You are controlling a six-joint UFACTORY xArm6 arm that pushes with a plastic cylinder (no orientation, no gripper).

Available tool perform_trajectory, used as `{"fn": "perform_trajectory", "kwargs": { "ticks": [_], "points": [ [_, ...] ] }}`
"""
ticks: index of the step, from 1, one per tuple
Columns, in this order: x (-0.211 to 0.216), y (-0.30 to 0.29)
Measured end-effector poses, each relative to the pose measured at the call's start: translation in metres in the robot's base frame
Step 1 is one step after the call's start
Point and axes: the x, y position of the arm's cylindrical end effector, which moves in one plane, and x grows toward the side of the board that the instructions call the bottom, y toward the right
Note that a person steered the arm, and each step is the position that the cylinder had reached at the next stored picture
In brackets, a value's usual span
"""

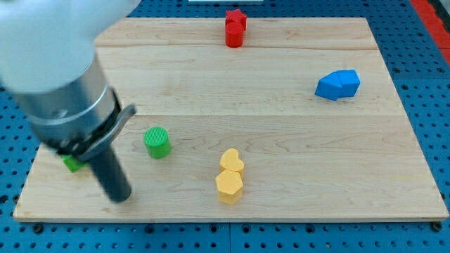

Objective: Move the green star into green circle

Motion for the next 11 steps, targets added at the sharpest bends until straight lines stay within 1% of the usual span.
{"fn": "perform_trajectory", "kwargs": {
  "ticks": [1,2,3,4,5,6,7,8,9,10,11],
  "points": [
    [0.006,-0.082],
    [-0.03,-0.112],
    [-0.059,-0.079],
    [-0.085,-0.058],
    [-0.105,-0.058],
    [-0.128,-0.073],
    [-0.153,-0.042],
    [-0.141,-0.011],
    [-0.113,0.023],
    [-0.129,0.019],
    [-0.188,0.004]
  ]
}}
